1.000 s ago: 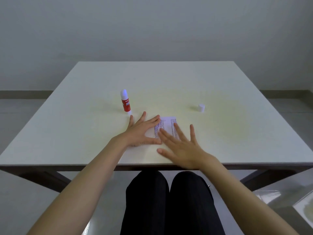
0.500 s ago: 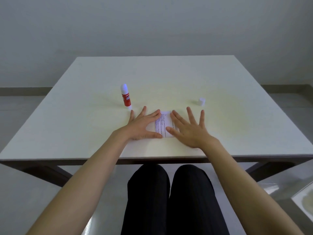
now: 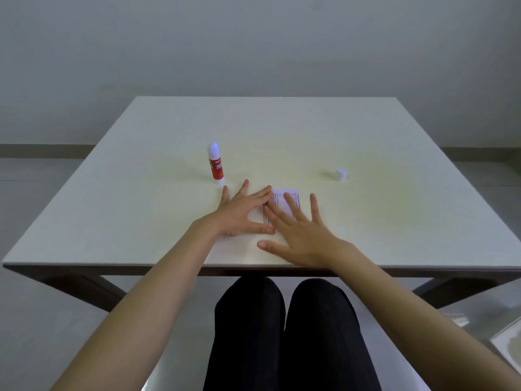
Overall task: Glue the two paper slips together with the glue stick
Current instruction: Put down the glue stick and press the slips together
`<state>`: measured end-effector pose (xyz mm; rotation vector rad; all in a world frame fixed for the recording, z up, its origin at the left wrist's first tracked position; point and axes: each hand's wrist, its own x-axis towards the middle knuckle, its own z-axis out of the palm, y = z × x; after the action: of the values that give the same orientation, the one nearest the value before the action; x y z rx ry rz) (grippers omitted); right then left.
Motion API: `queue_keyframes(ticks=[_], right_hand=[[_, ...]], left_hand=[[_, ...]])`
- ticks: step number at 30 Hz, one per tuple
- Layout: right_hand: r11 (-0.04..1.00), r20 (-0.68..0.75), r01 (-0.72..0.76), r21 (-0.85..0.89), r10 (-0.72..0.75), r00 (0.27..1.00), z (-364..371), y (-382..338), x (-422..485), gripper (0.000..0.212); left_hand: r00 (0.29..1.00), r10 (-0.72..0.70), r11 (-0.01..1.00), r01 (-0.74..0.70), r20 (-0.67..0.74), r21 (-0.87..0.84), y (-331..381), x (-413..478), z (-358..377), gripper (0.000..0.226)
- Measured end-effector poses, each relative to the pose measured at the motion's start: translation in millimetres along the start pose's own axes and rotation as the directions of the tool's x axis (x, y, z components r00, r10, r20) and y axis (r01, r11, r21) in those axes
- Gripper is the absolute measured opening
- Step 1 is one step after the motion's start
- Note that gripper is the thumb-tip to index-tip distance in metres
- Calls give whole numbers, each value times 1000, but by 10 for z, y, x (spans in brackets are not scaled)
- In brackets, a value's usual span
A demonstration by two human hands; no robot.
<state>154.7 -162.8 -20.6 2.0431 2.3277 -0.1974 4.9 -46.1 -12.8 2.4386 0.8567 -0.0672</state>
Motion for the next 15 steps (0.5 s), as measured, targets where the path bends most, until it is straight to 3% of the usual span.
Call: queue_keyframes(ticks=[2, 7, 9, 12, 15], right_hand=[[999, 6, 16, 28, -16, 1000, 17, 62, -16, 86], [974, 49, -226, 2, 225, 973, -138, 368, 83, 77], [983, 20, -185, -7, 185, 982, -115, 246, 24, 86], [999, 5, 10, 31, -10, 1000, 42, -18, -190, 92], [998, 2, -43, 38, 43, 999, 20, 83, -225, 86]], left_hand=[[1000, 1, 1000, -1, 0, 10, 4, -2, -2, 93], [1000, -19, 999, 18, 17, 38, 15, -10, -19, 93], [1000, -15, 999, 14, 11, 42, 21, -16, -27, 93], [1000, -12, 999, 12, 7, 42, 9, -7, -20, 94], [1000, -14, 999, 14, 11, 51, -8, 8, -13, 94]])
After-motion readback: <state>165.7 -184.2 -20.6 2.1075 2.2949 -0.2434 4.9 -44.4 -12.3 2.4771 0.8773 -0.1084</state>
